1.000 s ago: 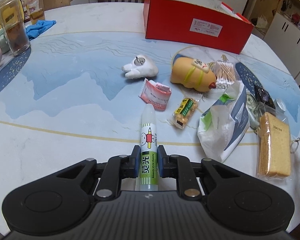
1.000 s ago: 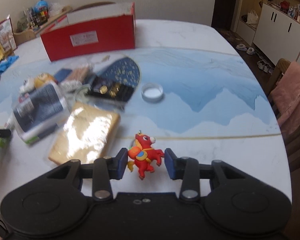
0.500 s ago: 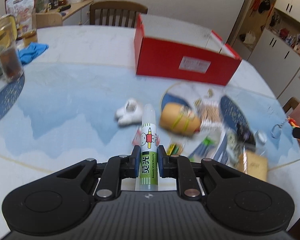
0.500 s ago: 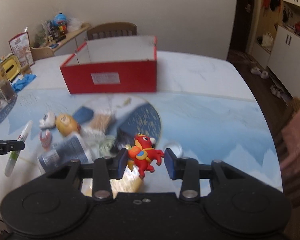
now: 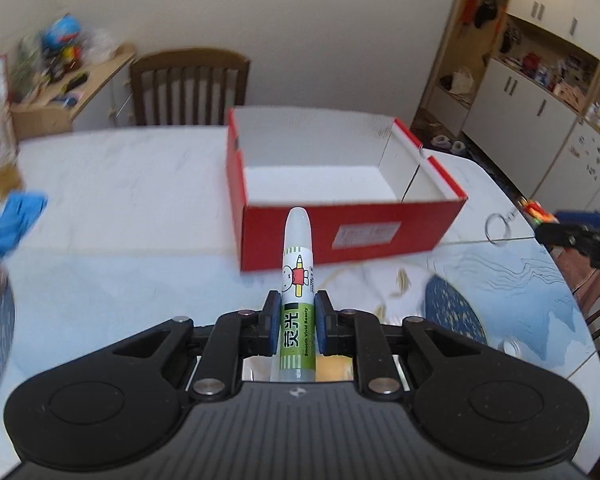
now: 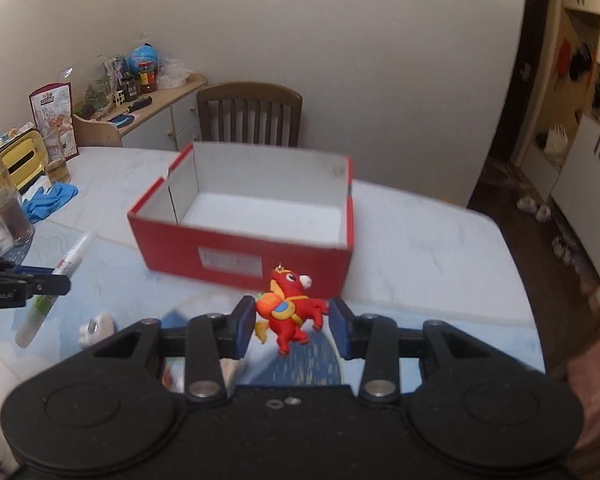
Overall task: Organize objects
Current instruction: 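Carry both items into the red shoebox and open both tools to release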
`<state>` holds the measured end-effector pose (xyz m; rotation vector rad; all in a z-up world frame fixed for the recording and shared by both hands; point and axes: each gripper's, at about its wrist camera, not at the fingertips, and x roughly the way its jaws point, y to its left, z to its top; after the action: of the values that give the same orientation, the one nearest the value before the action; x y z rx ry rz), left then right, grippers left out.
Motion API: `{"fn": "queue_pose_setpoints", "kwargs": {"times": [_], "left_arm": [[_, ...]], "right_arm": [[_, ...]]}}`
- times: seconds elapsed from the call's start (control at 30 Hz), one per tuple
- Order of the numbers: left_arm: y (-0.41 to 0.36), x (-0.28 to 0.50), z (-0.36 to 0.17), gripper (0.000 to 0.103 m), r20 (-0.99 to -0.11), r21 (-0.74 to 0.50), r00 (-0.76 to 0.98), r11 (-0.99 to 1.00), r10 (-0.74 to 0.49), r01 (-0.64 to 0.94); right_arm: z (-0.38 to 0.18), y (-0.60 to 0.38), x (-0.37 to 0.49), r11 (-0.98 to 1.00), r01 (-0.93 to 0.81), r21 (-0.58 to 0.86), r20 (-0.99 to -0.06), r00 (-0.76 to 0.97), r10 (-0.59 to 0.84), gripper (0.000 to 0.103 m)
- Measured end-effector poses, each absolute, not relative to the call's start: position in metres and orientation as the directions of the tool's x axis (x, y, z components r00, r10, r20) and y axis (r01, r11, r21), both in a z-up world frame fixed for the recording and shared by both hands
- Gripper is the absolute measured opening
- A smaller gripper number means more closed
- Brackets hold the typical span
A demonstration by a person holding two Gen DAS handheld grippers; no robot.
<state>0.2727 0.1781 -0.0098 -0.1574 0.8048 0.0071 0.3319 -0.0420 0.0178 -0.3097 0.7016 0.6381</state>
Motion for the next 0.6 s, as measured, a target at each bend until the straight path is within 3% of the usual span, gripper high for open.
{"fn": "queue_pose_setpoints", "kwargs": {"times": [0.3,0.6], "left_arm": [[0.178,0.352,0.004,0.016,-0.707,-0.074,0.704,0.997,-0.068,0.022],[0.181,0.438,-0.014,0.016,-0.756,-0.024,0.652,0.998,-0.060,0.064]], "right_arm": [[0.022,0.020,0.377,0.748,-0.656,-0.105,-0.670,0.602,0.434,0.039],[-0.008,0.081,0.428,0.731,-0.663,-0.163,-0.714,0.590,0.376,0.039]]}}
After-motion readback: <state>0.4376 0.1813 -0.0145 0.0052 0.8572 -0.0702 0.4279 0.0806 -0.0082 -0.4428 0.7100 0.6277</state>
